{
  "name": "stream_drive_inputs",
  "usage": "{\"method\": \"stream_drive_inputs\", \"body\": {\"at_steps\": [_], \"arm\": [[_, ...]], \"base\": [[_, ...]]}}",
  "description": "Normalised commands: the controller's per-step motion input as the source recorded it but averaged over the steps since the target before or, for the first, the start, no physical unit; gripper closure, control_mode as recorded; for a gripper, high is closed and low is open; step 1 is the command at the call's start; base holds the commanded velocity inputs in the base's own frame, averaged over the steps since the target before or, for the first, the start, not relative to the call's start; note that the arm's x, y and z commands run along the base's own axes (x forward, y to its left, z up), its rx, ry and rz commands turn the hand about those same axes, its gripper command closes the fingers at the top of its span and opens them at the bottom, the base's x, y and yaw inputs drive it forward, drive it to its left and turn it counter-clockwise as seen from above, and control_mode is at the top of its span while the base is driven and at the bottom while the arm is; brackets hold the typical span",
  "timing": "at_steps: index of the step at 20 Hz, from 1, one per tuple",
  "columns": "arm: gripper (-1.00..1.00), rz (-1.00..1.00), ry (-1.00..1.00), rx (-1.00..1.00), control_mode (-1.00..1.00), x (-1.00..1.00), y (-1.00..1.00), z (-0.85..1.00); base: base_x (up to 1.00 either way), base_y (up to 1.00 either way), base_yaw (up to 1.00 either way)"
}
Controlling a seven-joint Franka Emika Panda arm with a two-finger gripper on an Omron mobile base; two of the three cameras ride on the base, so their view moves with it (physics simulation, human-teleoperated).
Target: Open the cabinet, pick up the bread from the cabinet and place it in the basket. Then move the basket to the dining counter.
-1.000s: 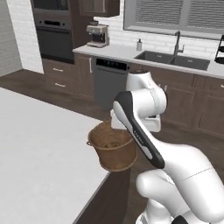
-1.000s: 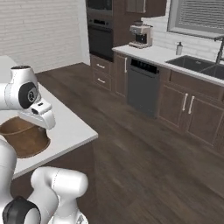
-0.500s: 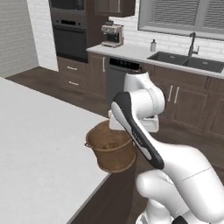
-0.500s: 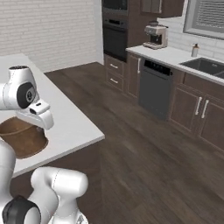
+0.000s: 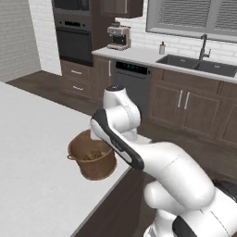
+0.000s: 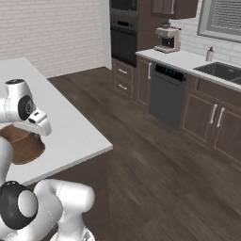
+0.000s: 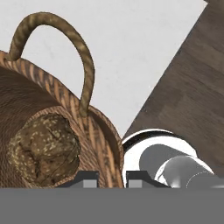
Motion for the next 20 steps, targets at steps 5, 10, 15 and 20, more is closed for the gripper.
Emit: {"method": "stream_drive_inputs", "body": {"at_steps": [5, 10, 15, 20], "arm": [[1.00, 0.01, -0.03, -0.01, -1.00, 1.00, 0.53, -0.84], [1.00, 0.03, 0.01, 0.02, -1.00, 0.97, 0.42, -0.75], [1.00, 0.07, 0.02, 0.06, -1.00, 0.51, 0.22, -0.43], [-1.00, 0.01, 0.00, 0.00, -1.00, 0.09, 0.41, -0.19]], "base": [[0.00, 0.00, 0.00], [0.00, 0.00, 0.00], [0.00, 0.00, 0.00], [0.00, 0.00, 0.00]]}}
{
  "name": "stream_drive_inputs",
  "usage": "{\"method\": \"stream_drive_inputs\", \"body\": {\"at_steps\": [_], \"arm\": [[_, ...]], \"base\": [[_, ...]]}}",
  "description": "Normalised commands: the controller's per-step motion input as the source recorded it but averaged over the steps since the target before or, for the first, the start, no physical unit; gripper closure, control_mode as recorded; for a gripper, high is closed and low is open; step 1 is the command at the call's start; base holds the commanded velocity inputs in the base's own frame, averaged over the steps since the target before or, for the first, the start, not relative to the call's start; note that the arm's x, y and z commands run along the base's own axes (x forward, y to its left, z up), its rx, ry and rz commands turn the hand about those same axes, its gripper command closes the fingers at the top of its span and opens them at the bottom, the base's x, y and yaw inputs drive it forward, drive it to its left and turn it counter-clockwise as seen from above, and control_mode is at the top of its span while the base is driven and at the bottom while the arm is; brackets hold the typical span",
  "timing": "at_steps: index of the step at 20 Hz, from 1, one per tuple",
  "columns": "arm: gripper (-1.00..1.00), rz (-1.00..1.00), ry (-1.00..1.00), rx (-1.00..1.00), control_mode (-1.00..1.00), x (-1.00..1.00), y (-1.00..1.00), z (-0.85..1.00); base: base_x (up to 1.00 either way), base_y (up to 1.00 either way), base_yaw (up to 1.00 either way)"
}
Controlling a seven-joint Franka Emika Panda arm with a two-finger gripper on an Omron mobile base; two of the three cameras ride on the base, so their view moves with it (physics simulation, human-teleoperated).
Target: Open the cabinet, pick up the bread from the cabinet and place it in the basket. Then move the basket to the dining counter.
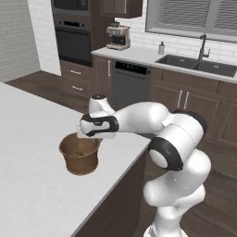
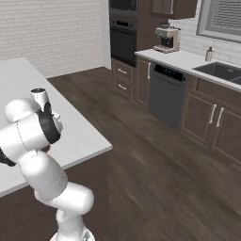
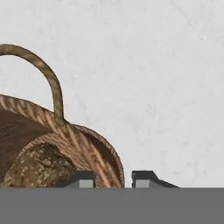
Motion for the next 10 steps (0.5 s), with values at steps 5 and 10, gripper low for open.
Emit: {"method": "stream_drive_inputs", "body": {"at_steps": [5, 10], "arm": [[-1.00, 0.02, 0.10, -0.06, -1.00, 0.06, 0.02, 0.08], [-1.00, 0.01, 0.02, -0.01, -1.00, -0.41, -0.12, 0.78]], "base": [[0.00, 0.00, 0.00], [0.00, 0.00, 0.00]]}}
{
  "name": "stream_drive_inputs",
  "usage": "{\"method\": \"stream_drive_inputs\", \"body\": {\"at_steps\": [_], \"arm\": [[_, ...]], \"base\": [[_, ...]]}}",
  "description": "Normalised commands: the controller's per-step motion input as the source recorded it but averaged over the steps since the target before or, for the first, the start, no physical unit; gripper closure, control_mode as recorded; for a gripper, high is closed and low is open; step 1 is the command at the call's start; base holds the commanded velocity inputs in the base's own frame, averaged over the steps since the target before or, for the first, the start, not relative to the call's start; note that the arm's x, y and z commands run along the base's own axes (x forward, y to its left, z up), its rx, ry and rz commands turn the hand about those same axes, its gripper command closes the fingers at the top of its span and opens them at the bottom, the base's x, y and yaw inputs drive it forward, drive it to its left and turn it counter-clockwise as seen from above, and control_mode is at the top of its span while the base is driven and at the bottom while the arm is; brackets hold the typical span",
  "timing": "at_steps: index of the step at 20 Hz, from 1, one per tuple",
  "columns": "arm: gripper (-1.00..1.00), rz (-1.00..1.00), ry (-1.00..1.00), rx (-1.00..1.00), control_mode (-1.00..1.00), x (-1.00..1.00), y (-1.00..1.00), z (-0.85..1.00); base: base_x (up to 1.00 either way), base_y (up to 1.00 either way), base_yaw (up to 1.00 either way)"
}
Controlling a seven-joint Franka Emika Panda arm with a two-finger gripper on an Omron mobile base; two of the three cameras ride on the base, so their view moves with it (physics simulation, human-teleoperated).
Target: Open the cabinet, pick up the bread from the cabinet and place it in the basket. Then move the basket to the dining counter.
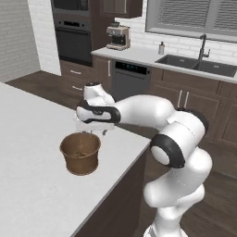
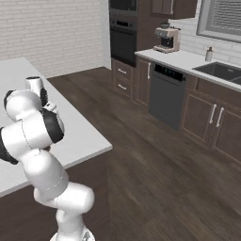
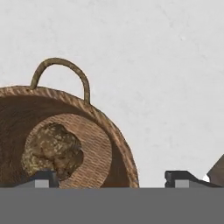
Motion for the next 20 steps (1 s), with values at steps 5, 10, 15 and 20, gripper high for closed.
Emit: {"method": "stream_drive_inputs", "body": {"at_steps": [5, 10, 15, 20], "arm": [[-1.00, 0.03, -0.15, 0.04, -1.00, -0.98, -0.79, 0.99], [-1.00, 0.01, -0.19, 0.07, -1.00, -1.00, -1.00, 0.28], [-1.00, 0.00, -0.15, 0.01, -1.00, -0.99, -1.00, 0.13], [-1.00, -0.03, -0.02, 0.01, -1.00, -0.22, -0.84, -0.08]], "base": [[0.00, 0.00, 0.00], [0.00, 0.00, 0.00], [0.00, 0.00, 0.00], [0.00, 0.00, 0.00]]}}
